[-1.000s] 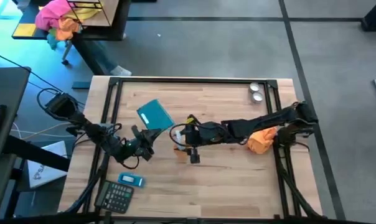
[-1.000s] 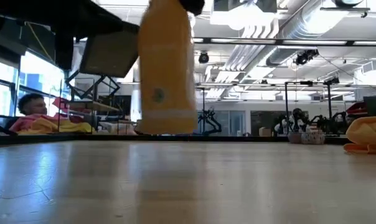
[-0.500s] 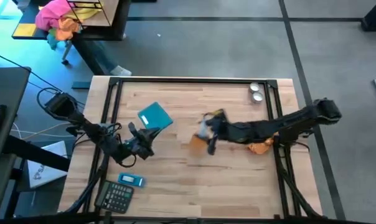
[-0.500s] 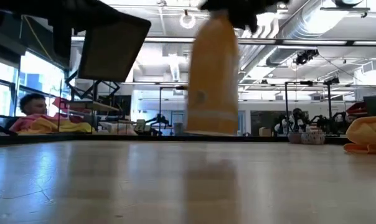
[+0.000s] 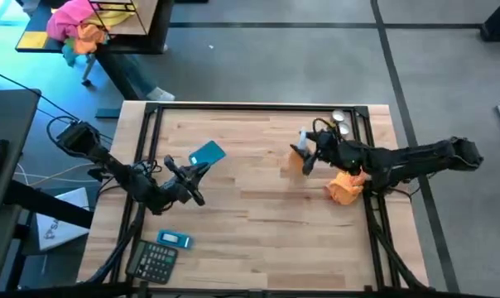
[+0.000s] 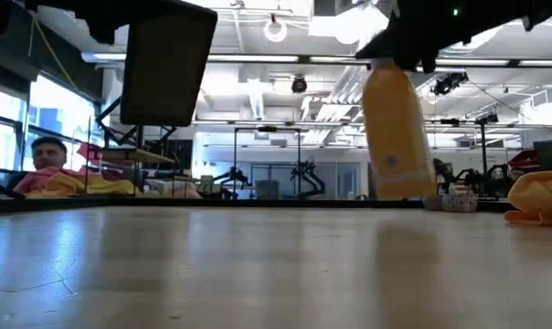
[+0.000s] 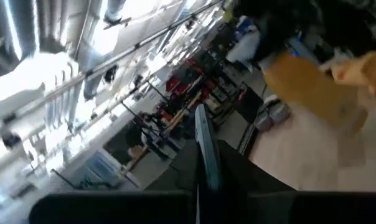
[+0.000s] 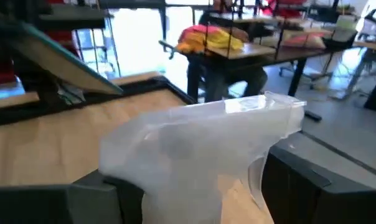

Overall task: Apply microfiber cloth
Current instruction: Wipe tablet with a microfiber cloth

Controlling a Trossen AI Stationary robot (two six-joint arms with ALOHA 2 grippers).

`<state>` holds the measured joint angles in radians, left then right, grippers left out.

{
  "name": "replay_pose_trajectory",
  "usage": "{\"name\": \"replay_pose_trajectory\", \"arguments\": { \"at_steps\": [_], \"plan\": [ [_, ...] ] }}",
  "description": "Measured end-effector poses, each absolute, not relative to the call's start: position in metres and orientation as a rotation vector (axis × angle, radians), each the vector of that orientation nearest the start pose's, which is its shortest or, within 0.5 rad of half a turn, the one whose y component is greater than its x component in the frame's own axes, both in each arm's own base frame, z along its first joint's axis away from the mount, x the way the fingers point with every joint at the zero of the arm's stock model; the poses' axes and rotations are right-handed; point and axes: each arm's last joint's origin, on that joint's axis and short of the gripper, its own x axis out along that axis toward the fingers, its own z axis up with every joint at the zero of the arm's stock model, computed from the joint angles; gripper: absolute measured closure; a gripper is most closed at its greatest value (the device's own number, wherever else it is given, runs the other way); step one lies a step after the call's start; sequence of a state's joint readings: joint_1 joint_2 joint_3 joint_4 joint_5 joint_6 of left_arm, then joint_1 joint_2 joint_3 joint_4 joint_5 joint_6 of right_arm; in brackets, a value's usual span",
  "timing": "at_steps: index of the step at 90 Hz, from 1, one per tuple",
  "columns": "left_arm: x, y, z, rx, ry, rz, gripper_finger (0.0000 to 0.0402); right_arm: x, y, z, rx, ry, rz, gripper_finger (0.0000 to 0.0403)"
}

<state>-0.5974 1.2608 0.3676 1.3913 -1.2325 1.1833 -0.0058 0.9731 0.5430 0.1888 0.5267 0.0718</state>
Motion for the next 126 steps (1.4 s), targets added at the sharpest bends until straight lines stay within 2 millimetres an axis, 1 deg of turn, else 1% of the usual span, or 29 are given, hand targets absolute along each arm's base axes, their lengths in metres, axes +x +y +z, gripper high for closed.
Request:
{"name": "replay_pose_trajectory", "arguments": {
  "at_steps": [6,19,32,41,48,61,75,83,88,94,106,113,126],
  "plan": [
    [0.188,-0.094,0.248,0.693,0.098,0.738,0.0391,0.209,-0.020,0.246,0.027,0.251,-0.517,0.0158],
    [0.191,-0.095,0.271,0.588,0.077,0.788,0.0391,0.208,-0.026,0.246,0.071,0.259,-0.531,0.0126],
    [0.192,-0.096,0.286,0.512,0.054,0.813,0.0391,0.208,-0.028,0.249,0.061,0.268,-0.499,0.0083],
    [0.192,-0.096,0.293,0.451,0.101,0.870,0.0391,0.209,-0.027,0.255,0.060,0.308,-0.480,0.0054],
    [0.192,-0.096,0.294,0.438,0.139,0.895,0.0391,0.208,-0.027,0.263,0.062,0.385,-0.459,0.0034],
    [0.192,-0.100,0.299,0.436,0.116,0.871,0.0391,0.201,-0.025,0.279,0.128,0.561,-0.431,0.0008],
    [0.193,-0.097,0.299,0.387,0.104,0.891,0.0391,0.187,-0.020,0.300,0.227,0.734,-0.388,0.0006],
    [0.195,-0.097,0.297,0.393,0.125,0.905,0.0391,0.173,-0.017,0.303,0.287,0.879,-0.425,0.0011],
    [0.194,-0.099,0.297,0.394,0.127,0.897,0.0391,0.163,-0.015,0.298,0.352,0.981,-0.476,0.0014],
    [0.194,-0.102,0.295,0.374,0.111,0.879,0.0391,0.152,-0.011,0.285,0.454,1.114,-0.528,0.0015],
    [0.195,-0.111,0.290,0.355,0.053,0.791,0.0391,0.141,-0.001,0.247,0.631,1.255,-0.642,0.0016],
    [0.199,-0.117,0.285,0.346,-0.002,0.684,0.0391,0.139,0.005,0.220,0.702,1.287,-0.688,0.0016],
    [0.206,-0.123,0.275,0.312,-0.061,0.475,0.0391,0.142,0.013,0.178,0.852,1.237,-0.736,0.0016]
  ]
}}
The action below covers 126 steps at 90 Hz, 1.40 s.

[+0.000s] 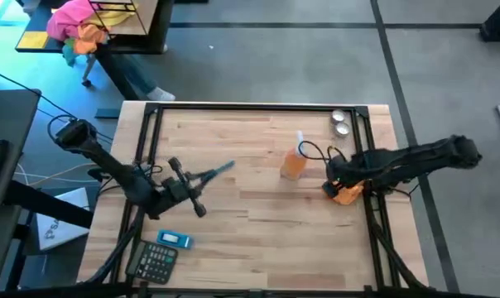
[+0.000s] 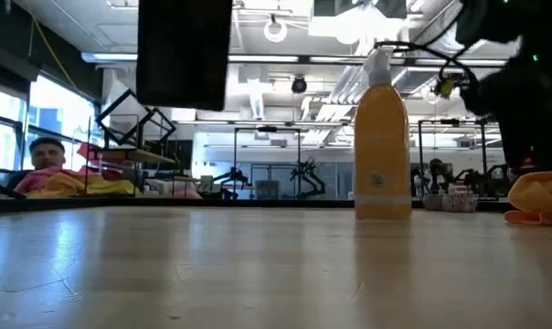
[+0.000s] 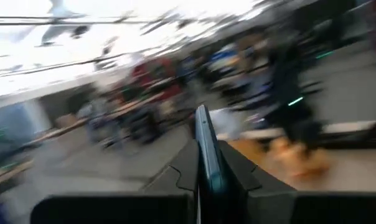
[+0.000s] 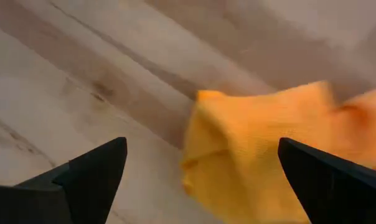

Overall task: Apply microfiber cloth
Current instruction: Wipe tablet with a microfiber cloth

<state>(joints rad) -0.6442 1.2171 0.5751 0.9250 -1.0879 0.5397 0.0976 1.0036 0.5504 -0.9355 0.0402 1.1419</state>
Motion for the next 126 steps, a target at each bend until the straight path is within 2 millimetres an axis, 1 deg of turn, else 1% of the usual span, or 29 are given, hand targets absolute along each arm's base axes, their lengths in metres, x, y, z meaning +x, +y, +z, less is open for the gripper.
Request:
{"name": "replay_pose_trajectory", "arguments": {
  "at_steps": [10,19,25,31,39,47,54,58,69,81,87,94,103,110,116,122,126],
  "plan": [
    [0.208,-0.123,0.269,0.299,-0.036,0.454,0.0391,0.142,0.018,0.154,0.888,1.235,-0.787,0.0016],
    [0.208,-0.123,0.268,0.281,-0.039,0.442,0.0391,0.146,0.023,0.136,0.877,1.227,-0.812,0.0016],
    [0.209,-0.124,0.267,0.265,-0.051,0.405,0.0391,0.151,0.029,0.130,0.846,1.220,-0.795,0.0016],
    [0.209,-0.125,0.267,0.254,-0.063,0.372,0.0391,0.161,0.039,0.131,0.812,1.224,-0.772,0.0016],
    [0.209,-0.124,0.268,0.253,-0.065,0.371,0.0391,0.188,0.060,0.144,0.844,1.205,-0.644,0.0016],
    [0.209,-0.124,0.268,0.251,-0.063,0.385,0.0391,0.206,0.080,0.151,0.797,1.217,-0.535,0.0016],
    [0.209,-0.123,0.268,0.259,-0.056,0.407,0.0391,0.234,0.102,0.157,0.791,1.133,-0.382,0.0016],
    [0.209,-0.122,0.268,0.263,-0.050,0.429,0.0391,0.246,0.113,0.159,0.766,1.102,-0.315,0.0016],
    [0.203,-0.121,0.273,0.240,-0.047,0.488,0.0391,0.286,0.140,0.153,0.630,1.051,-0.190,0.0016],
    [0.186,-0.118,0.285,0.200,-0.022,0.598,0.0391,0.333,0.157,0.141,0.448,1.008,-0.155,0.0016],
    [0.176,-0.116,0.292,0.165,-0.034,0.586,0.0391,0.357,0.158,0.132,0.356,1.011,-0.140,0.0016],
    [0.167,-0.117,0.297,0.119,-0.057,0.504,0.0391,0.389,0.155,0.127,0.293,0.985,-0.094,0.0016],
    [0.161,-0.118,0.297,0.058,-0.073,0.373,0.0391,0.428,0.141,0.125,0.217,0.964,-0.019,0.0016],
    [0.159,-0.120,0.294,0.025,-0.058,0.315,0.0391,0.452,0.128,0.127,0.112,0.944,0.035,0.0016],
    [0.158,-0.121,0.290,0.030,-0.034,0.315,0.0391,0.466,0.114,0.136,-0.004,0.928,0.041,0.0016],
    [0.155,-0.121,0.288,0.048,-0.015,0.357,0.0391,0.477,0.100,0.154,-0.103,0.906,0.005,0.0016],
    [0.154,-0.120,0.288,0.054,-0.008,0.395,0.0391,0.481,0.093,0.169,-0.160,0.898,-0.008,0.0016]
  ]
}}
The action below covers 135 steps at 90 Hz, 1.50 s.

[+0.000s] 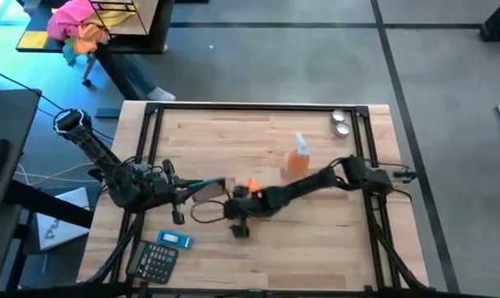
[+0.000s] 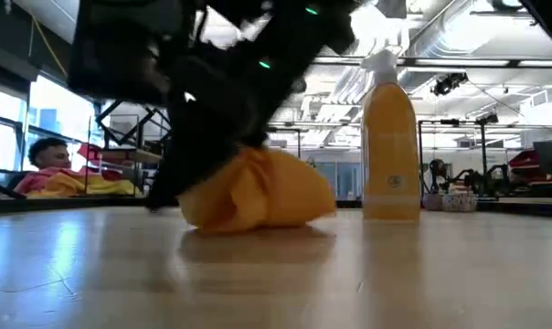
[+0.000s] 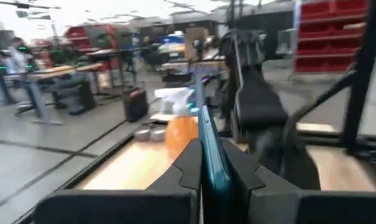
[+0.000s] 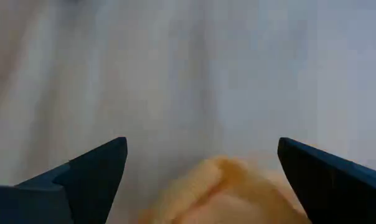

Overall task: Apply microfiber cloth
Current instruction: Wipe tablet with a microfiber cloth

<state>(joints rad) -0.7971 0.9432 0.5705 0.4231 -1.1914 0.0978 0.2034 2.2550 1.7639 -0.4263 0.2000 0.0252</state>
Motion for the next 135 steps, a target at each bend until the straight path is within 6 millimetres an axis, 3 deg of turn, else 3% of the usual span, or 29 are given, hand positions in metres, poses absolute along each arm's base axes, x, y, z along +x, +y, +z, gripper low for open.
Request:
{"name": "replay_pose_trajectory", "arguments": {
  "at_steps": [7,19,30,41,50,62,74,85,95,102,109,121,135],
  "plan": [
    [0.153,-0.117,0.288,0.069,0.001,0.446,0.0391,0.481,0.086,0.196,-0.253,0.910,0.017,0.0016],
    [0.154,-0.109,0.293,0.043,-0.017,0.474,0.0391,0.468,0.090,0.237,-0.330,0.957,0.103,0.0016],
    [0.156,-0.108,0.292,0.040,-0.019,0.463,0.0391,0.446,0.090,0.256,-0.340,1.092,0.109,0.0016],
    [0.157,-0.109,0.290,0.034,-0.012,0.416,0.0391,0.425,0.090,0.245,-0.267,1.295,0.114,0.0016],
    [0.159,-0.112,0.287,0.019,-0.005,0.355,0.0391,0.418,0.091,0.221,-0.220,1.362,0.108,0.0016],
    [0.158,-0.113,0.288,0.053,0.001,0.354,0.0391,0.422,0.093,0.177,-0.134,1.254,0.153,0.0016],
    [0.150,-0.112,0.300,0.061,-0.020,0.367,0.0391,0.434,0.096,0.150,-0.030,0.968,0.187,0.0016],
    [0.145,-0.111,0.306,0.064,-0.031,0.349,0.0391,0.448,0.085,0.154,-0.095,0.713,-0.016,0.0016],
    [0.141,-0.112,0.307,0.066,-0.031,0.364,0.0391,0.453,0.070,0.172,-0.269,0.696,-0.248,0.0016],
    [0.139,-0.113,0.307,0.077,-0.024,0.387,0.0391,0.452,0.071,0.192,-0.337,0.728,-0.207,0.0016],
    [0.138,-0.113,0.307,0.083,-0.022,0.389,0.0391,0.448,0.075,0.202,-0.291,0.793,-0.058,0.0016],
    [0.138,-0.113,0.307,0.083,-0.023,0.385,0.0391,0.441,0.083,0.188,-0.136,0.887,0.150,0.0020],
    [0.139,-0.113,0.307,0.081,-0.024,0.384,0.0391,0.438,0.085,0.157,-0.150,0.897,0.093,0.0061]
  ]
}}
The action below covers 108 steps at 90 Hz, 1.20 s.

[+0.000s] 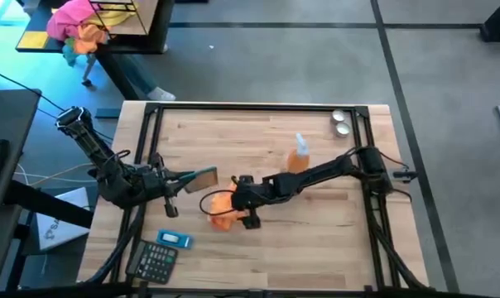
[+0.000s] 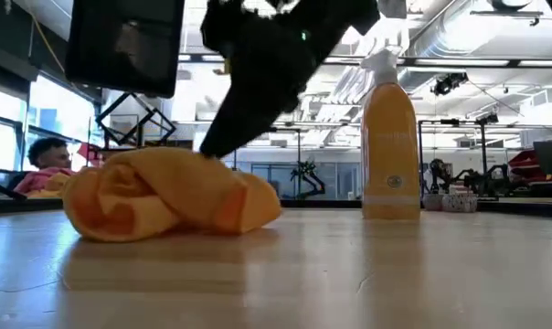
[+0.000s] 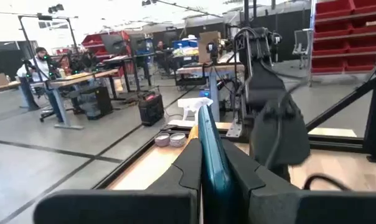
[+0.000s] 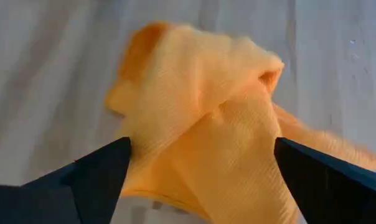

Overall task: Apply microfiber cloth
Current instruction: Wipe tablet with a microfiber cloth

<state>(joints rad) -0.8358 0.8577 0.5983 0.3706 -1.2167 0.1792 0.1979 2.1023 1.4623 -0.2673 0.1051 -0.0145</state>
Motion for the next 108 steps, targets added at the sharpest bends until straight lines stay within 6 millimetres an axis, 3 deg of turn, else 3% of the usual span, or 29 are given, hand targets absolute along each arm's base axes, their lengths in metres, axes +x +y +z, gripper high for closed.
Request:
{"name": "replay_pose_trajectory", "arguments": {
  "at_steps": [9,23,30,37,56,72,91,108],
  "plan": [
    [0.139,-0.113,0.307,0.081,-0.024,0.384,0.0389,0.437,0.083,0.141,-0.125,0.906,0.062,0.0115],
    [0.139,-0.113,0.307,0.082,-0.024,0.384,0.0388,0.441,0.082,0.143,-0.166,0.863,0.012,0.0242],
    [0.139,-0.113,0.307,0.082,-0.024,0.385,0.0388,0.441,0.082,0.147,-0.205,0.854,0.006,0.0322],
    [0.139,-0.113,0.307,0.084,-0.023,0.388,0.0387,0.444,0.083,0.167,-0.226,0.819,0.023,0.0384],
    [0.138,-0.113,0.307,0.103,-0.016,0.403,0.0387,0.454,0.084,0.247,-0.299,0.652,0.039,0.0401],
    [0.130,-0.116,0.312,0.088,-0.035,0.362,0.0387,0.453,0.075,0.313,-0.478,0.588,-0.124,0.0403],
    [0.119,-0.122,0.317,0.093,-0.043,0.339,0.0387,0.447,0.069,0.341,-0.617,0.649,-0.269,0.0403],
    [0.116,-0.124,0.320,0.096,-0.055,0.326,0.0387,0.448,0.058,0.373,-0.700,0.576,-0.428,0.0403]
  ]
}}
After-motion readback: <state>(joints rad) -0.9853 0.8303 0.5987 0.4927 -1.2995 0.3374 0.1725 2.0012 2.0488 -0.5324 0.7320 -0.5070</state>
